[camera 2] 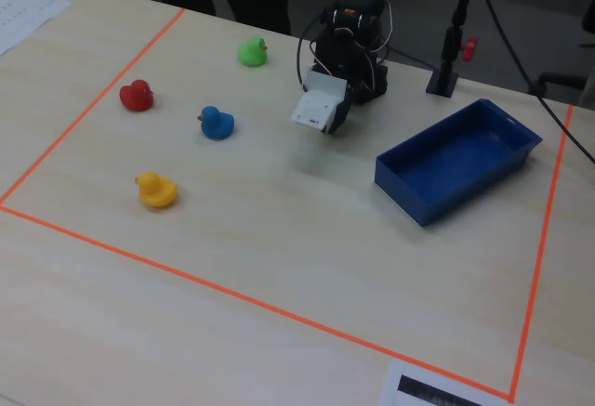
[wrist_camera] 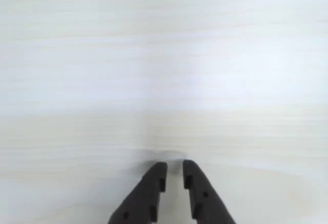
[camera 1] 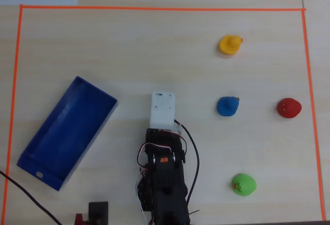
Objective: Grasp yellow duck and put it into box.
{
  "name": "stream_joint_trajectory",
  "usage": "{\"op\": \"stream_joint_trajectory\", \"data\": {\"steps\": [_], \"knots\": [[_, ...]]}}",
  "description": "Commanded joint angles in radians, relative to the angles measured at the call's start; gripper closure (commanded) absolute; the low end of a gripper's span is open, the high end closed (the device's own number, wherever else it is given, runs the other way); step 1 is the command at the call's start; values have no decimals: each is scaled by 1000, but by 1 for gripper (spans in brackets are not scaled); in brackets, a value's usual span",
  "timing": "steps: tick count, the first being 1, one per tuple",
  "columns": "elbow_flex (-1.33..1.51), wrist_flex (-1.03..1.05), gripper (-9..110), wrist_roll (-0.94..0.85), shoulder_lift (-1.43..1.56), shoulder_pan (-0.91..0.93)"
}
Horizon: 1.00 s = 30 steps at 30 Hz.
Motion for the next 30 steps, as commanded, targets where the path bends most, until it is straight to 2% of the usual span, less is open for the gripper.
{"op": "stream_joint_trajectory", "data": {"steps": [1, 7, 14, 21, 26, 30], "knots": [[2, 14, 101, 3, -2, -5], [2, -14, 101, 2, -2, -29], [-97, -230, 101, -6, -64, 61], [-416, -419, 101, 46, -423, 92], [-624, -649, 97, 109, -716, 179], [-762, -738, 97, 127, -894, 256]]}}
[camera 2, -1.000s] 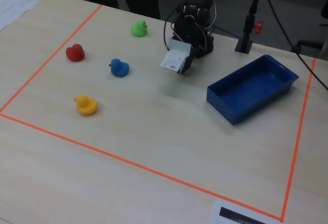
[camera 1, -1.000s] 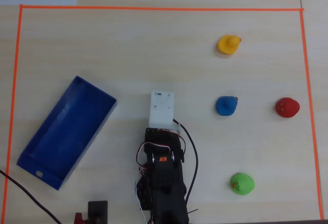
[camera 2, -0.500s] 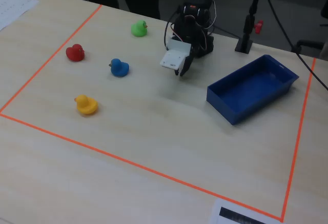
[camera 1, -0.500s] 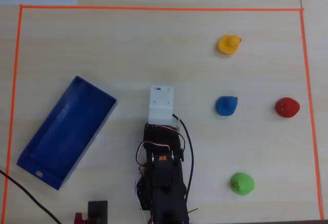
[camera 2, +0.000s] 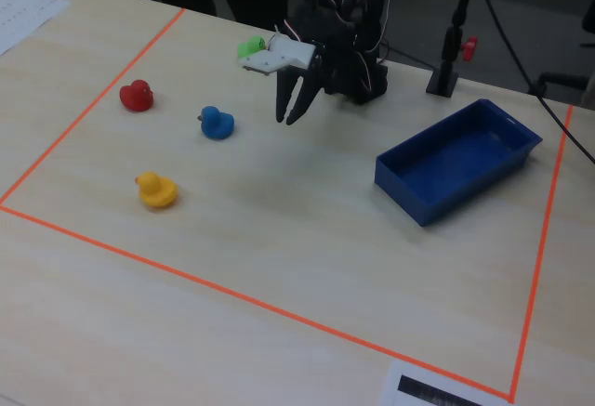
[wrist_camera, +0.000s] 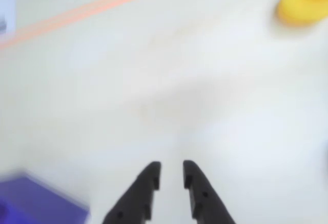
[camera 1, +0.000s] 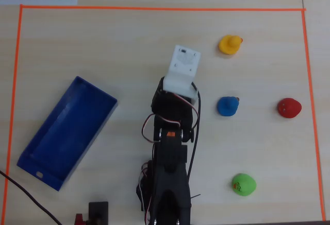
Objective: Grasp yellow duck and put it into box.
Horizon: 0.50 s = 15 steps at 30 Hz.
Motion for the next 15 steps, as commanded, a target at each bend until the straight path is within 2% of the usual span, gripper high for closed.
{"op": "stream_joint_trajectory", "data": {"steps": [1, 7, 15], "knots": [[-178, -106, 96, 11, -181, 72], [-273, -236, 91, 49, -359, 178], [-278, -301, 89, 32, -551, 265]]}}
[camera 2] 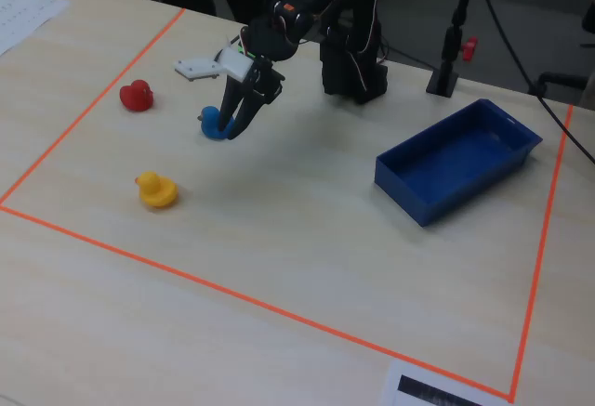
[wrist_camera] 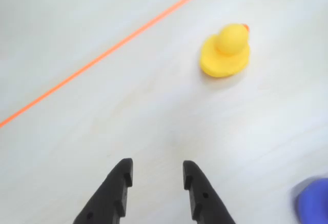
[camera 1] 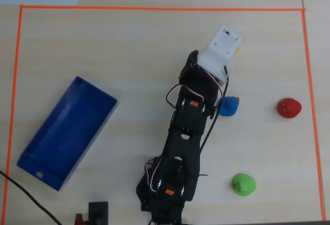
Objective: Grasp yellow duck and put it into box.
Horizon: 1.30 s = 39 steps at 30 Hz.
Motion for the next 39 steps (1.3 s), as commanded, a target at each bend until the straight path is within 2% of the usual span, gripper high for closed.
{"op": "stream_joint_trajectory", "data": {"steps": [1, 6, 12, 14, 19, 22, 25, 31, 39], "knots": [[-51, -41, 88, -9, -78, 29], [-51, -25, 87, -95, -189, 58], [-117, 167, 84, -282, -278, 80], [-124, 175, 84, -314, -290, 86], [-38, -258, 85, -127, -290, 91], [-37, -442, 84, -14, -308, 77], [-26, -572, 82, 20, -334, 67], [-61, -630, 82, 12, -420, 71], [-196, -594, 80, 9, -568, 110]]}}
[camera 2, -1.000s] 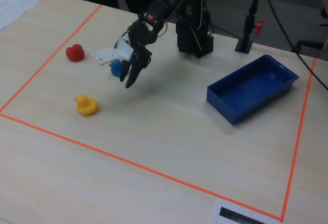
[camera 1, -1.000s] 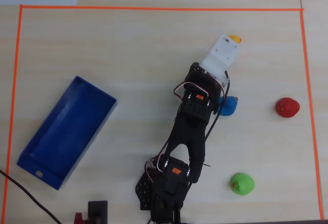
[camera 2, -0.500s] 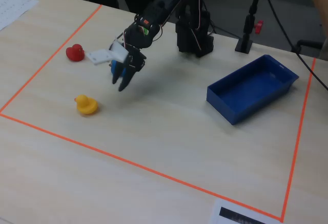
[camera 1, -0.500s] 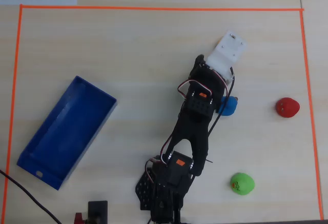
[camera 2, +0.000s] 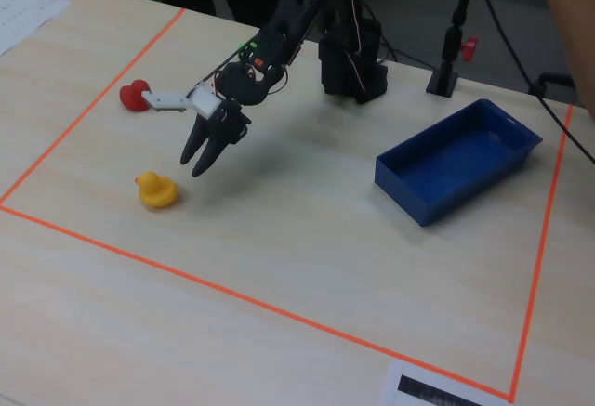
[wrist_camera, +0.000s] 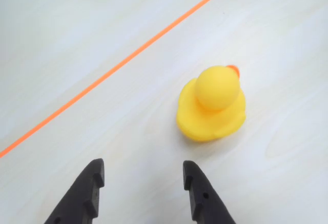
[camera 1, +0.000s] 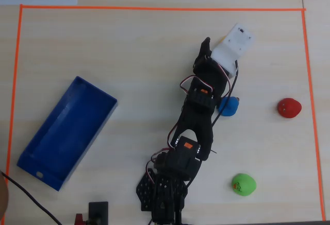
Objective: Grasp yellow duck and put it into box.
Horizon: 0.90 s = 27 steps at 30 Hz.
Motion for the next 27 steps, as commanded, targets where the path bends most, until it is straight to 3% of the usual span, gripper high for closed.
{"op": "stream_joint_trajectory", "data": {"steps": [1, 14, 27], "knots": [[-112, 17, 80, -8, -34, 29], [-411, 115, 67, 8, -264, 103], [-526, 169, 66, 35, -380, 74]]}}
